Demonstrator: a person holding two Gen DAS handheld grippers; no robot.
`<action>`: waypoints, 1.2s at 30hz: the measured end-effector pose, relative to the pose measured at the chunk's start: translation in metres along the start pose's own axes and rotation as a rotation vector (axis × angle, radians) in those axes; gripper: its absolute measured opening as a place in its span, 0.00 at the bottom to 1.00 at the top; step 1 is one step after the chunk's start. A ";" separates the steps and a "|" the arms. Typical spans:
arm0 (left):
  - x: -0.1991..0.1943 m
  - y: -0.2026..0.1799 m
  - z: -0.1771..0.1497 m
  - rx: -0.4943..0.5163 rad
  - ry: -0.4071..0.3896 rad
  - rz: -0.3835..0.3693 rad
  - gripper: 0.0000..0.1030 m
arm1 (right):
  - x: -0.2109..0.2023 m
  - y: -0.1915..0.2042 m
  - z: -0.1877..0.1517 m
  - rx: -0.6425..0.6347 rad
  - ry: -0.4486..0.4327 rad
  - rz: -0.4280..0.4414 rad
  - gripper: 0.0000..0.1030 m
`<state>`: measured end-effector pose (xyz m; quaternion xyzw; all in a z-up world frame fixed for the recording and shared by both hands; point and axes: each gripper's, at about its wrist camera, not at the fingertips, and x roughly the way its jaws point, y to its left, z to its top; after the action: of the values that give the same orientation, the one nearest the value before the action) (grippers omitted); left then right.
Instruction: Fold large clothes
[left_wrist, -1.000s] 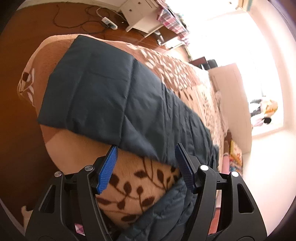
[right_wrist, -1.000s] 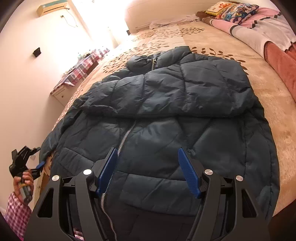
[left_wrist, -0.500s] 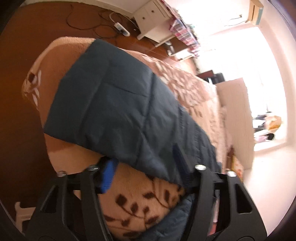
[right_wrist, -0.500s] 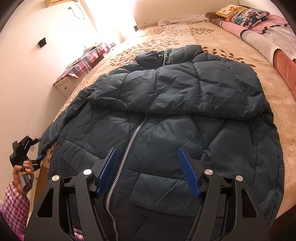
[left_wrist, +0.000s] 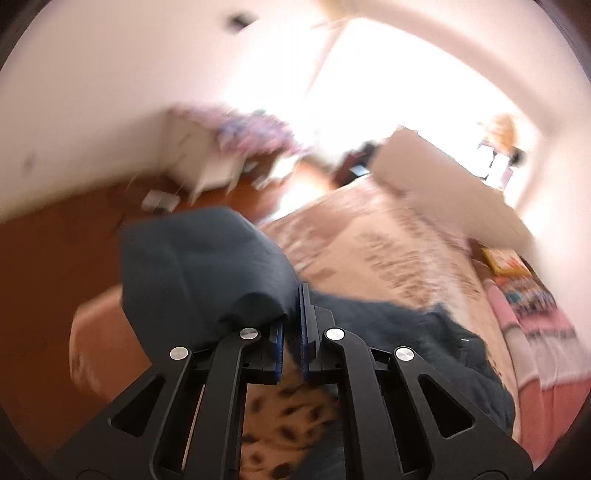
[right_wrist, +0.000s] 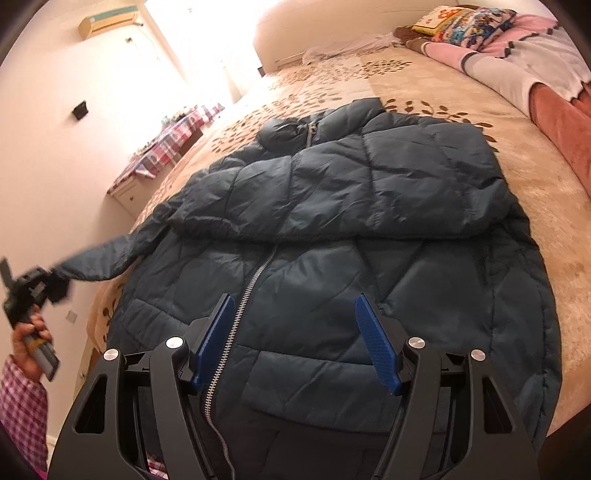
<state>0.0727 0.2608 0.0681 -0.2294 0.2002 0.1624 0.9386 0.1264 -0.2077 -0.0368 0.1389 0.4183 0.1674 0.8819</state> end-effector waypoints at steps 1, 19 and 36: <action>-0.007 -0.012 0.008 0.037 -0.020 -0.032 0.06 | -0.002 -0.003 0.000 0.008 -0.007 0.002 0.65; 0.024 -0.293 -0.134 0.551 0.328 -0.531 0.06 | -0.053 -0.092 -0.018 0.186 -0.118 -0.003 0.65; 0.010 -0.259 -0.187 0.607 0.516 -0.555 0.58 | -0.039 -0.087 -0.018 0.182 -0.073 0.040 0.65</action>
<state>0.1280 -0.0482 0.0058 -0.0229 0.3959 -0.2220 0.8908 0.1042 -0.3004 -0.0541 0.2328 0.3965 0.1409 0.8768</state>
